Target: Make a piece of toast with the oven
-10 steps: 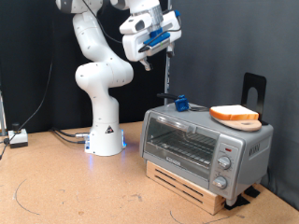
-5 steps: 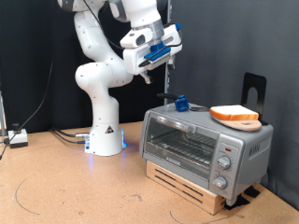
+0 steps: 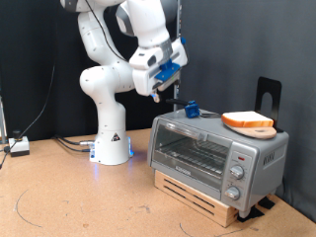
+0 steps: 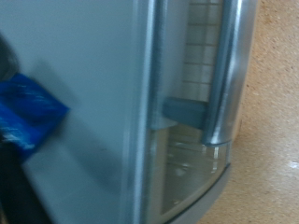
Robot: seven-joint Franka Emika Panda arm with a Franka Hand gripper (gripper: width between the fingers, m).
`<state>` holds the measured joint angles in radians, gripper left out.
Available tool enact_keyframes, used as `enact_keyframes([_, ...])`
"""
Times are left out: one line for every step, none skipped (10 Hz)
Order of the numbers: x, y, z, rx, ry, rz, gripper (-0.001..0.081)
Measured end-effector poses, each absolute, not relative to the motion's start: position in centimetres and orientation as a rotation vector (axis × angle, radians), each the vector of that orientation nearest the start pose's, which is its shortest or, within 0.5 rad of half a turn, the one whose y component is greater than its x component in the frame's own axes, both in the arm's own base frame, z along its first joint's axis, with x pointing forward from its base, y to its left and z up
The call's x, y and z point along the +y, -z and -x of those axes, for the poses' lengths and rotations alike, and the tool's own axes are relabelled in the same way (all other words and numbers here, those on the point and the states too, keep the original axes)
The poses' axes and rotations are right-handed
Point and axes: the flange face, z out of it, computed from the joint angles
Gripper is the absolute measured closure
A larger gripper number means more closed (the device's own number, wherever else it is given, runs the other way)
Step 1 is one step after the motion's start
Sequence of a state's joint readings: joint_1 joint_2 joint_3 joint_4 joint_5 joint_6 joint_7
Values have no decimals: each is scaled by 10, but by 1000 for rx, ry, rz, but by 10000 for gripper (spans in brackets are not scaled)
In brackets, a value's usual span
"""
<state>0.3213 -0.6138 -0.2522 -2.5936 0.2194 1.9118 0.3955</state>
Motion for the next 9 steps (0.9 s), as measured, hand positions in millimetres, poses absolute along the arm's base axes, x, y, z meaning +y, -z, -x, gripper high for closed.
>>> enact_keyframes([39, -428, -351, 511, -241, 2800, -3])
enact_keyframes([38, -411, -351, 528, -236, 2817, -3])
enact_keyframes([37, -396, -352, 548, -238, 2826, -3])
enact_keyframes([36, -382, -354, 566, -239, 2834, -3])
enact_keyframes([36, -370, -356, 582, -236, 2840, -3])
enact_keyframes([35, -361, -357, 593, -234, 2846, -3])
enact_keyframes([35, -353, -359, 602, -233, 2850, -3])
enact_keyframes([34, -351, -361, 605, -234, 2850, -3])
enact_keyframes([33, -350, -362, 610, -235, 2848, -3])
